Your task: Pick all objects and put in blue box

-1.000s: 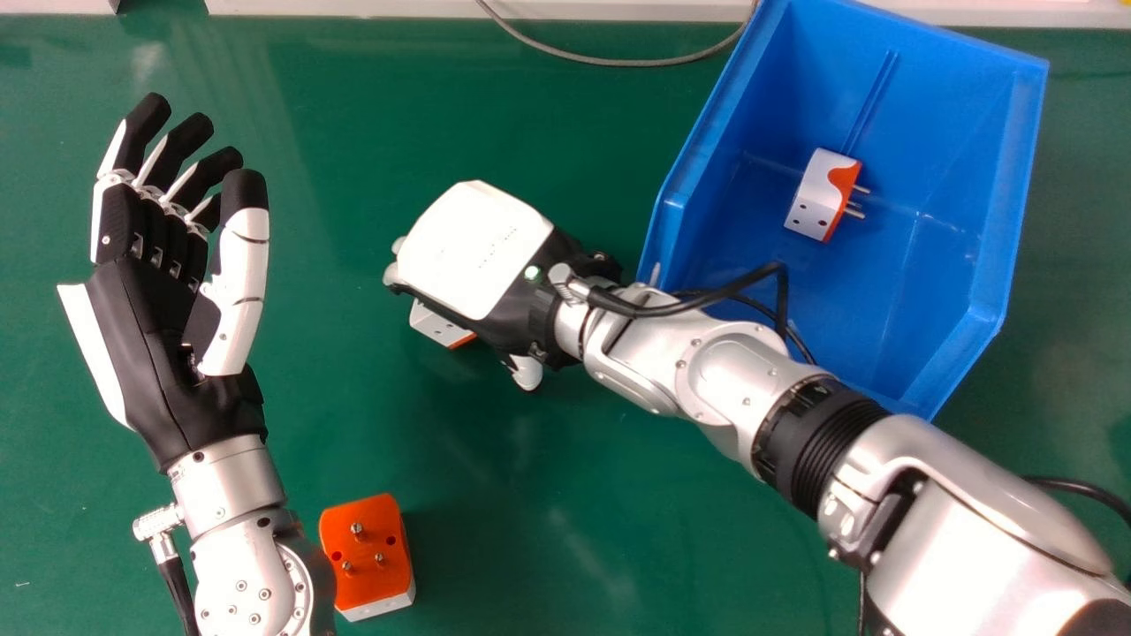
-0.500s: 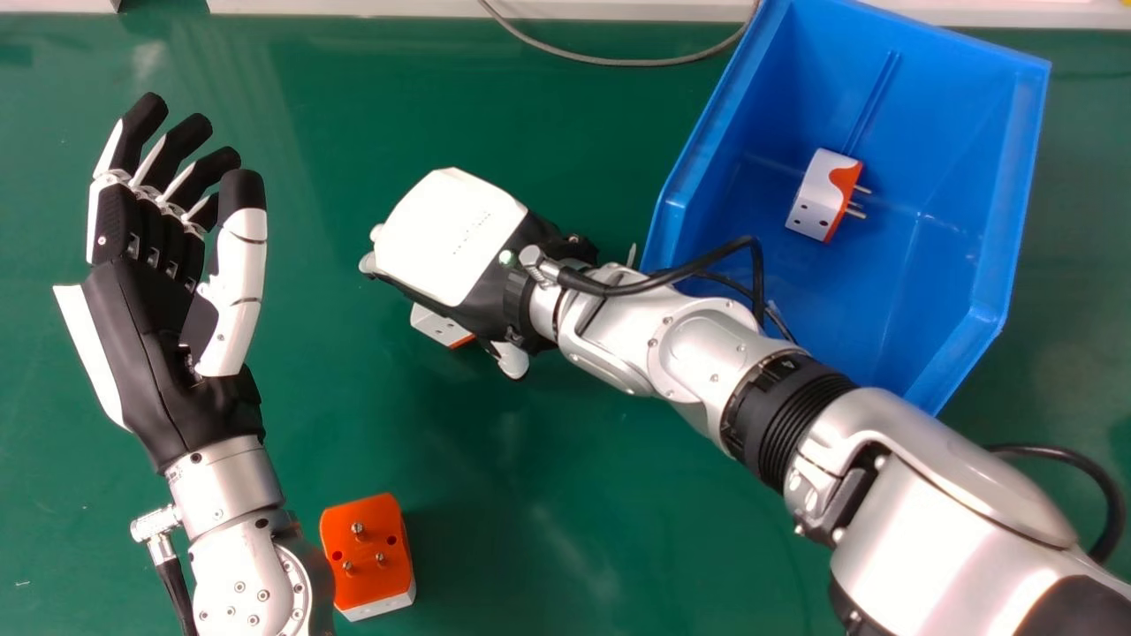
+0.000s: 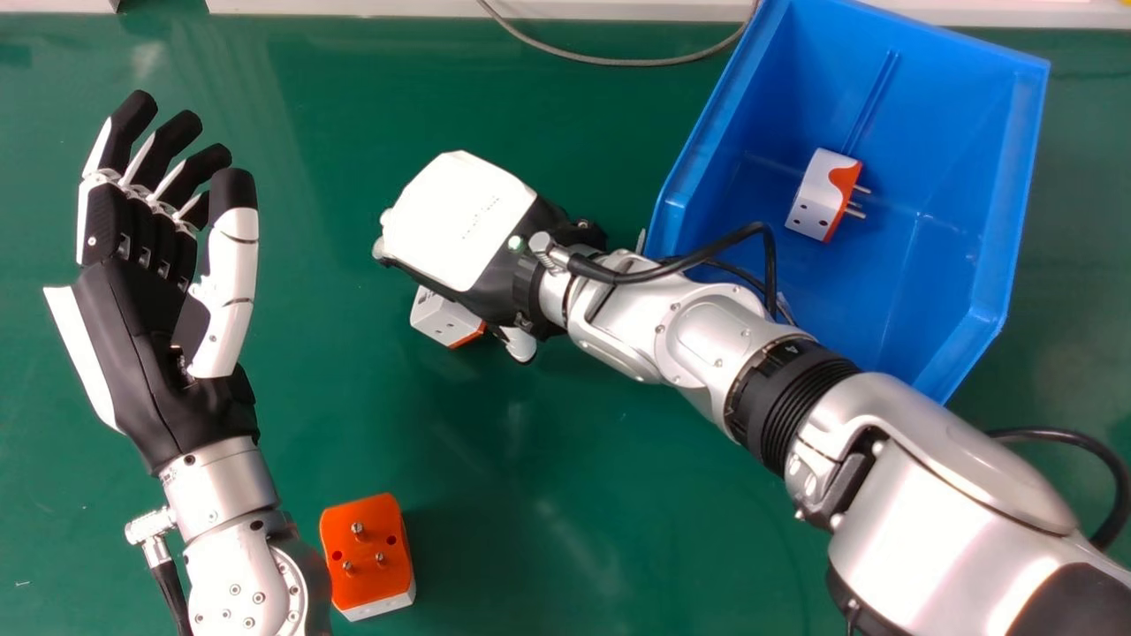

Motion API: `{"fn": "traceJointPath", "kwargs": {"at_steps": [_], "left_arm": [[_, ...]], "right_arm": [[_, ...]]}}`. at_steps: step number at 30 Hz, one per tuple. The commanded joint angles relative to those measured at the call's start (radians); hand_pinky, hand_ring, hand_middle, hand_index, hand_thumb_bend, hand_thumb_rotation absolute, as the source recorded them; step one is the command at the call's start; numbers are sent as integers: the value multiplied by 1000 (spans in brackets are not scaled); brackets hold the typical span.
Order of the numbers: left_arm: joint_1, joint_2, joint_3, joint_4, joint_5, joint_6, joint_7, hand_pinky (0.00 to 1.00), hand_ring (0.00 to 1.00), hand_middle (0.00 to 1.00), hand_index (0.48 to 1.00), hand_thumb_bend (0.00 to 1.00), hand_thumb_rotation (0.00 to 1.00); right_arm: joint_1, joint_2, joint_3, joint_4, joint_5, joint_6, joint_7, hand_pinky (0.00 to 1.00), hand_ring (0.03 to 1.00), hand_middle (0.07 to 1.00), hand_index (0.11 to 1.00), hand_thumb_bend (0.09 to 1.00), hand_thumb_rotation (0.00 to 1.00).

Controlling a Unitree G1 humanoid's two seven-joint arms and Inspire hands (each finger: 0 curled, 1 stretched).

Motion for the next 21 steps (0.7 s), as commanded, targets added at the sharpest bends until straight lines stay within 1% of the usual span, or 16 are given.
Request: {"fn": "traceJointPath", "kwargs": {"at_steps": [1, 4, 5, 6, 7, 8, 9, 10, 12, 13, 14, 15, 16, 19, 21], "left_arm": [[3, 0, 4, -17, 7, -10, 2, 643, 706, 768, 798, 639, 406], [2, 1, 3, -15, 6, -13, -1, 644, 706, 767, 797, 640, 405], [3, 2, 3, -18, 9, -14, 0, 644, 706, 767, 797, 640, 405], [3, 2, 2, -20, 9, -15, -1, 643, 706, 767, 797, 640, 404], [3, 2, 2, -21, 6, -17, -3, 642, 706, 767, 797, 641, 407], [2, 2, 2, -22, 2, -17, -5, 642, 706, 767, 797, 641, 407], [2, 1, 3, -23, 1, -16, -4, 642, 706, 767, 797, 641, 407], [2, 0, 4, -25, 1, -15, -3, 640, 706, 768, 796, 641, 408], [3, -2, 4, -27, 2, -13, 0, 640, 706, 768, 796, 641, 408], [3, -3, 3, -27, 3, -13, 0, 639, 704, 767, 795, 641, 407], [3, -4, 3, -27, 3, -13, 0, 639, 704, 767, 795, 641, 407], [3, -4, 2, -26, 3, -14, -1, 640, 704, 767, 795, 636, 404], [3, -3, 2, -26, 5, -14, 0, 640, 704, 767, 795, 636, 404], [3, -3, 3, -21, 6, -19, 0, 641, 704, 768, 795, 632, 403], [4, -6, 4, -24, 4, -18, 2, 639, 704, 769, 794, 633, 403]], "right_arm": [[-43, 6, 1, -8, 10, 4, -10, 717, 832, 834, 751, 765, 58], [-40, 4, -4, -17, 18, 0, -13, 688, 792, 798, 728, 773, 51], [-38, 2, -6, -20, 20, -5, -19, 688, 792, 798, 728, 773, 51], [-37, 1, -8, -22, 22, -8, -24, 663, 753, 769, 705, 778, 43], [-35, 1, -7, -23, 21, -9, -33, 633, 713, 735, 662, 726, 60], [-34, 0, -7, -23, 21, -10, -36, 633, 713, 735, 662, 726, 60], [-33, 0, -7, -23, 21, -13, -42, 633, 713, 735, 662, 726, 60], [-30, 0, -8, -23, 22, -15, -51, 605, 681, 707, 627, 685, 73], [-28, 0, -3, -21, 17, -24, -71, 605, 681, 707, 627, 685, 73], [-29, -1, 3, -21, 12, -30, -79, 576, 653, 674, 593, 653, 59], [-29, -1, 8, -19, 8, -34, -86, 576, 653, 674, 593, 653, 59], [-29, 0, 13, -17, 3, -38, -91, 550, 633, 646, 566, 627, 47], [-28, 2, 16, -14, 2, -40, -93, 550, 633, 646, 566, 627, 47], [-25, 9, 24, -9, 2, -41, -88, 517, 605, 602, 531, 591, 30], [-22, 13, 32, -7, 2, -43, -84, 501, 590, 576, 507, 567, 19]]}}
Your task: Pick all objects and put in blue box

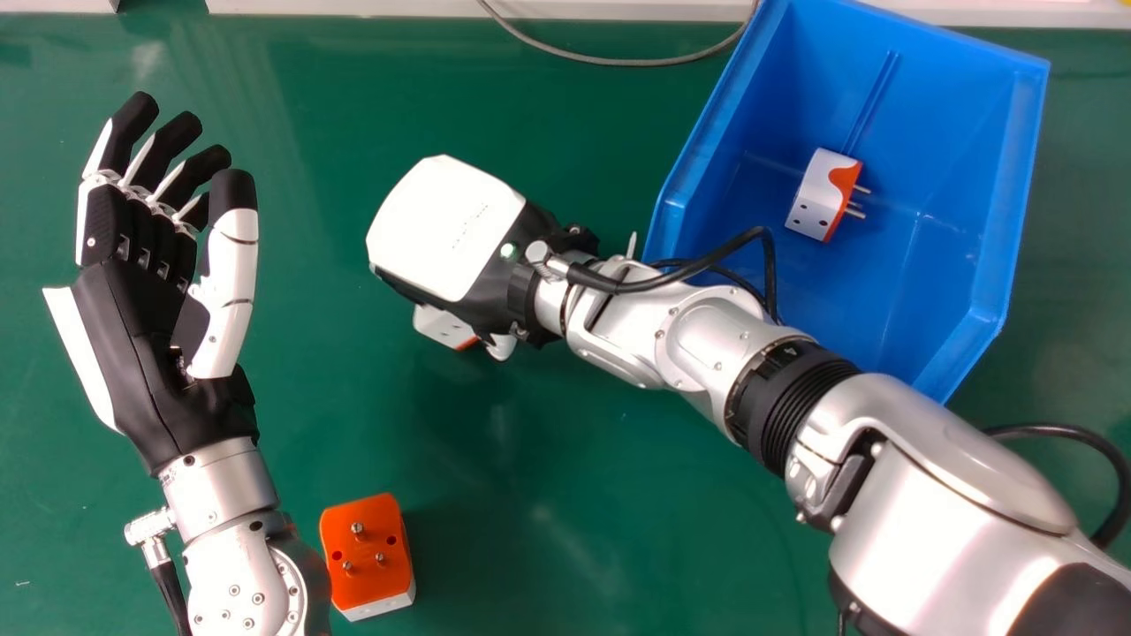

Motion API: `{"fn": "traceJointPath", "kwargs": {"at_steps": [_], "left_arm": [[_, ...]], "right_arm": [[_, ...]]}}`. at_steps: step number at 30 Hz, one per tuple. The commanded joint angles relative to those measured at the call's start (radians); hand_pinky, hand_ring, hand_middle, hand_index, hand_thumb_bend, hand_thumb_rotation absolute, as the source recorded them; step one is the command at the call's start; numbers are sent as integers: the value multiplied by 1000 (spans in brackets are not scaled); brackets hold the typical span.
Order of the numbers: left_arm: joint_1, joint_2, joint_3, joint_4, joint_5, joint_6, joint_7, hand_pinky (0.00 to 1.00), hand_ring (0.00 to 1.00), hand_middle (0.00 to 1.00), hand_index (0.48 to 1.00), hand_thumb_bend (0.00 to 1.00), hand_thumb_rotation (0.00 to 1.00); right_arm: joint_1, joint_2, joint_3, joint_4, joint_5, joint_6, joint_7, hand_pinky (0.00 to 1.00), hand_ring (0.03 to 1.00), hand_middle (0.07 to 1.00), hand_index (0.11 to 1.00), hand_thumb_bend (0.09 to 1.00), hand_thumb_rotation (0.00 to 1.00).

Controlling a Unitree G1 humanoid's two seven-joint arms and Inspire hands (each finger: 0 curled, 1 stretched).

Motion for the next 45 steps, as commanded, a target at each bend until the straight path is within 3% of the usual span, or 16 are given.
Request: {"fn": "traceJointPath", "kwargs": {"at_steps": [1, 4, 10, 18, 23, 27, 32, 44, 45], "left_arm": [[5, -6, 4, -25, 4, -16, 4, 639, 704, 769, 794, 633, 403], [7, -10, 6, -33, 8, -12, 11, 635, 700, 768, 791, 637, 403], [6, -16, 7, -31, 9, -14, 13, 636, 698, 764, 789, 634, 401], [9, -20, 9, -34, -3, -13, 3, 636, 698, 762, 787, 633, 396], [2, -20, 12, -18, 8, -21, 9, 636, 697, 762, 786, 636, 393], [0, -16, 11, -14, 8, -18, 2, 637, 698, 762, 786, 635, 394], [-5, -9, 12, -3, -4, -21, -13, 639, 702, 765, 792, 642, 402], [-3, -18, 11, -9, 17, -18, 2, 643, 705, 769, 796, 644, 404], [-3, -19, 11, -9, 19, -17, 4, 644, 706, 769, 796, 641, 404]], "right_arm": [[-21, 9, 8, -6, 5, -7, -12, 501, 590, 576, 507, 567, 19], [-16, 14, 15, -2, 3, -8, -26, 491, 581, 563, 490, 552, 12], [-11, 21, 32, 3, 8, -15, -50, 469, 560, 543, 478, 540, 6], [-4, 7, -9, 10, 54, -54, -103, 355, 438, 494, 488, 534, 2], [0, -8, -22, 6, 66, -60, -122, 336, 410, 473, 510, 526, 1], [4, -15, -36, 4, 77, -65, -131, 324, 399, 466, 521, 522, 0], [5, -16, -42, -5, 88, -62, -124, 334, 398, 475, 522, 519, 0], [0, -13, 12, -15, 8, 156, -95, 357, 403, 490, 529, 516, 0], [0, -12, 16, -16, 4, 170, -89, 414, 478, 557, 583, 565, 19]]}}
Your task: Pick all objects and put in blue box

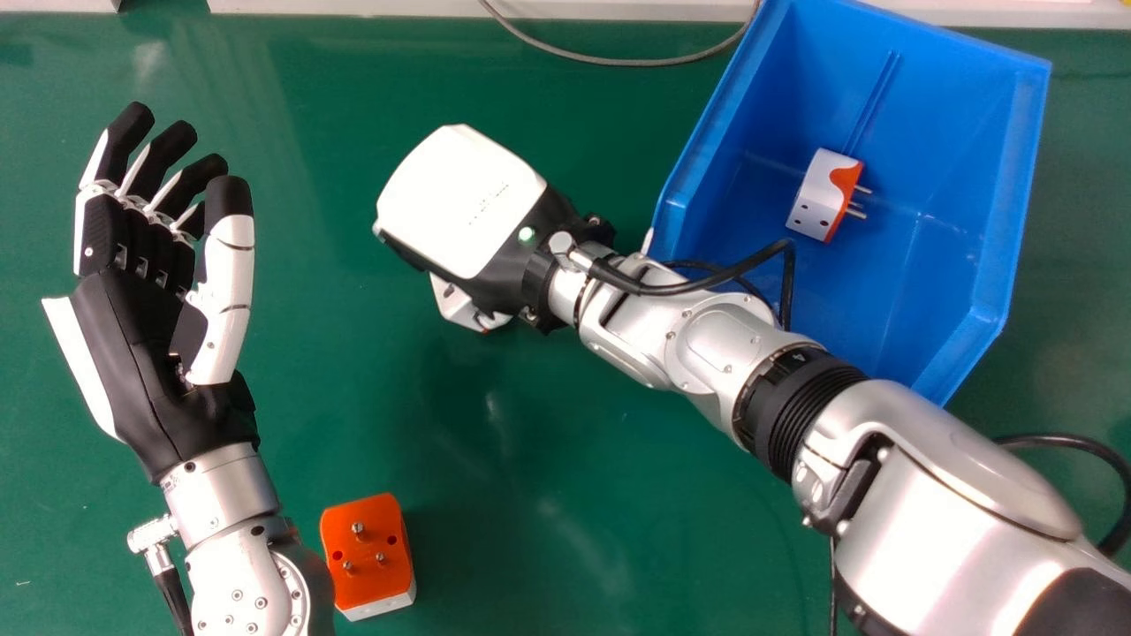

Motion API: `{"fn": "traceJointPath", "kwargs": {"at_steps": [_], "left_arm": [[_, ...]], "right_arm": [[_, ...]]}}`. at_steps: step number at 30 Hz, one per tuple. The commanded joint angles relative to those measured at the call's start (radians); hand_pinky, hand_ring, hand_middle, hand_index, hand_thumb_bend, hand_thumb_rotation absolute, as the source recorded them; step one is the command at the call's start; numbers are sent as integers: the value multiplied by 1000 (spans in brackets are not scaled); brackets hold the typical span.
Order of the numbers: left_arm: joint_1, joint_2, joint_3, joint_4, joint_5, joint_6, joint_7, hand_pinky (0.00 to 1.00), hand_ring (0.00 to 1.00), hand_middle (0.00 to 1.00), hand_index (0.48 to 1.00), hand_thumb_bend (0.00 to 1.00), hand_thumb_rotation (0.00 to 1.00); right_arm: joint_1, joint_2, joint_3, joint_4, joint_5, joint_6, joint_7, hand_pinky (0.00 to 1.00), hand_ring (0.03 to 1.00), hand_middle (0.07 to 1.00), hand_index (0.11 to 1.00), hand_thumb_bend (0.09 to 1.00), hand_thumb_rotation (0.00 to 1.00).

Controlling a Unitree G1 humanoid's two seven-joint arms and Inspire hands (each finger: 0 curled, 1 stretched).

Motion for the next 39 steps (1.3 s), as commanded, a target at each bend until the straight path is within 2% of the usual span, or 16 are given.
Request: {"fn": "traceJointPath", "kwargs": {"at_steps": [1, 2, 3, 4, 5, 7, 8, 10, 11, 14, 16, 20, 24, 29, 36, 39], "left_arm": [[-6, -1, -5, -12, 17, -17, 5, 644, 706, 769, 796, 641, 404], [-7, -1, -5, -11, 16, -18, 4, 644, 706, 769, 797, 640, 404], [-7, 1, -4, -9, 14, -20, 2, 644, 706, 769, 797, 640, 404], [-7, 1, -4, -7, 13, -21, 1, 643, 705, 768, 797, 642, 404], [-7, 1, -4, -6, 13, -22, 1, 643, 705, 768, 797, 642, 404], [-6, 0, -4, -7, 14, -24, 3, 642, 704, 767, 797, 646, 404], [-5, -1, -4, -10, 16, -24, 4, 642, 704, 767, 797, 646, 404], [-1, -5, -7, -18, 11, -21, 1, 642, 704, 767, 797, 647, 407], [1, -7, -7, -21, 11, -20, 1, 642, 704, 767, 797, 647, 407], [3, -6, -7, -18, 9, -24, -1, 646, 705, 768, 798, 650, 408], [5, -6, -5, -19, 8, -22, -1, 646, 705, 768, 798, 649, 408], [2, -8, 0, -14, 17, -26, 11, 643, 702, 765, 795, 647, 407], [-1, -10, 0, -19, 8, -18, 12, 637, 698, 761, 791, 646, 402], [-6, -5, 1, -11, 11, -24, 10, 635, 697, 758, 786, 639, 395], [-3, -4, 2, -12, -2, -26, 3, 632, 695, 758, 785, 648, 391], [0, -5, 2, -17, 1, -25, 5, 632, 695, 759, 784, 652, 392]], "right_arm": [[-17, 4, 11, -18, -12, 39, 21, 414, 478, 557, 583, 565, 19], [-18, 5, 11, -19, -12, 47, 34, 464, 544, 618, 633, 611, 45], [-20, 8, 9, -19, -10, 58, 56, 464, 544, 618, 633, 611, 45], [-21, 9, 9, -20, -9, 65, 71, 517, 609, 677, 681, 656, 65], [-22, 10, 8, -21, -8, 72, 83, 517, 609, 677, 681, 656, 65], [-25, 13, 8, -22, -8, 85, 111, 618, 725, 776, 759, 726, 104], [-27, 14, 8, -23, -7, 90, 123, 618, 725, 776, 759, 726, 104], [-29, 16, 8, -25, -7, 102, 148, 703, 815, 850, 815, 777, 137], [-30, 18, 8, -26, -7, 106, 159, 703, 815, 850, 815, 777, 137], [-34, 21, 8, -29, -6, 115, 182, 807, 905, 923, 875, 824, 172], [-34, 24, 8, -30, -5, 119, 190, 831, 924, 938, 890, 834, 181], [-35, 26, 6, -30, -2, 118, 205, 890, 969, 975, 928, 865, 207], [-38, 27, 7, -30, -3, 117, 214, 913, 988, 990, 946, 877, 219], [-41, 28, 6, -31, -2, 119, 223, 920, 998, 998, 960, 890, 231], [-39, 25, 7, -16, -4, 120, 220, 909, 1000, 1000, 958, 865, 247], [-40, 24, 3, 4, 0, 122, 220, 902, 1000, 1000, 955, 859, 245]]}}
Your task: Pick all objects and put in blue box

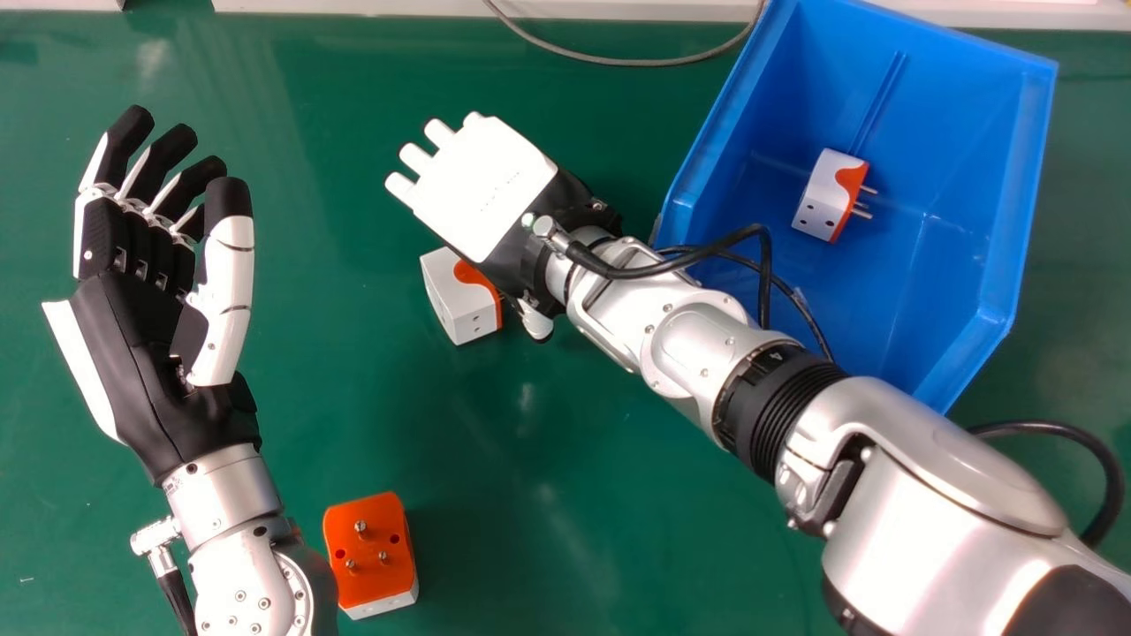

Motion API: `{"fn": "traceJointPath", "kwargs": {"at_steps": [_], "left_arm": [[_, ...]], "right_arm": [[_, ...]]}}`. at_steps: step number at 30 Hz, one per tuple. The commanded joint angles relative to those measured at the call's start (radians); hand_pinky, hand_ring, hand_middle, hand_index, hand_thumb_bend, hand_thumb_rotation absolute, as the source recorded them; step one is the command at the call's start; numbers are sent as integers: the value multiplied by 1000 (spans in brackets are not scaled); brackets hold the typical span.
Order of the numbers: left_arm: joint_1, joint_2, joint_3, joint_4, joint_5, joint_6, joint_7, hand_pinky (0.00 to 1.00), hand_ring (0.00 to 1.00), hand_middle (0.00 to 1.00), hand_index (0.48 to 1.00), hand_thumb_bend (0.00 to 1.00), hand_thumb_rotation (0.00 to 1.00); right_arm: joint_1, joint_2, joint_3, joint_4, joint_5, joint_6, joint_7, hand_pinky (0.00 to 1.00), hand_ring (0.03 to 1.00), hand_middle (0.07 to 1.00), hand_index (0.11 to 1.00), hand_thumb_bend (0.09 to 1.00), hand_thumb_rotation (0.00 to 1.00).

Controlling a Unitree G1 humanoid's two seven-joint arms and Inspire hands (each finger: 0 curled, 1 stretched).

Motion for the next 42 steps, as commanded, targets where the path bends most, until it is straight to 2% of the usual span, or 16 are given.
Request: {"fn": "traceJointPath", "kwargs": {"at_steps": [1, 5, 12, 18, 21, 23, 25, 28, 30, 33, 42], "left_arm": [[2, 0, -1, -20, 6, -24, 0, 633, 695, 759, 784, 653, 393], [5, 3, 0, -19, 14, -32, 0, 635, 695, 759, 786, 649, 395], [10, 0, -3, -30, 9, -28, -2, 641, 697, 761, 791, 637, 400], [10, 2, -2, -29, 18, -27, 3, 641, 696, 761, 792, 635, 400], [12, 1, -2, -30, 19, -27, 4, 640, 696, 762, 793, 637, 403], [13, 0, -3, -31, 13, -26, 0, 640, 695, 761, 792, 638, 405], [13, 0, -3, -31, 9, -26, -2, 640, 696, 761, 792, 641, 406], [12, 1, -2, -26, 10, -30, -2, 639, 696, 762, 792, 643, 404], [11, 2, -1, -23, 17, -33, 3, 639, 695, 762, 792, 638, 402], [11, 1, 0, -23, 21, -34, 6, 637, 693, 760, 792, 632, 402], [9, 3, 1, -15, 15, -34, 2, 641, 692, 759, 794, 629, 405]], "right_arm": [[-23, -5, -5, 15, 10, 11, -2, 901, 1000, 1000, 953, 855, 242], [-30, -13, -14, 26, 22, 4, 30, 909, 1000, 1000, 952, 851, 239], [-24, -18, -1, 22, 27, -26, 25, 930, 1000, 1000, 954, 852, 238], [-26, 1, -2, 31, 36, -64, 55, 915, 999, 1000, 960, 834, 229], [-28, 8, -20, 28, 59, -83, 80, 918, 1000, 1000, 965, 825, 223], [-32, 12, -62, 21, 107, -112, 124, 910, 1000, 1000, 969, 823, 216], [-35, 15, -118, 13, 172, -145, 172, 907, 1000, 1000, 974, 875, 221], [-37, 14, -171, 10, 235, -175, 201, 897, 1000, 1000, 975, 937, 224], [-41, 13, -181, 11, 249, -183, 207, 872, 991, 997, 975, 969, 240], [-44, 11, -198, 13, 263, -185, 216, 854, 985, 996, 978, 985, 246], [-39, 2, -197, 10, 259, -182, 182, 815, 968, 988, 971, 1000, 245]]}}
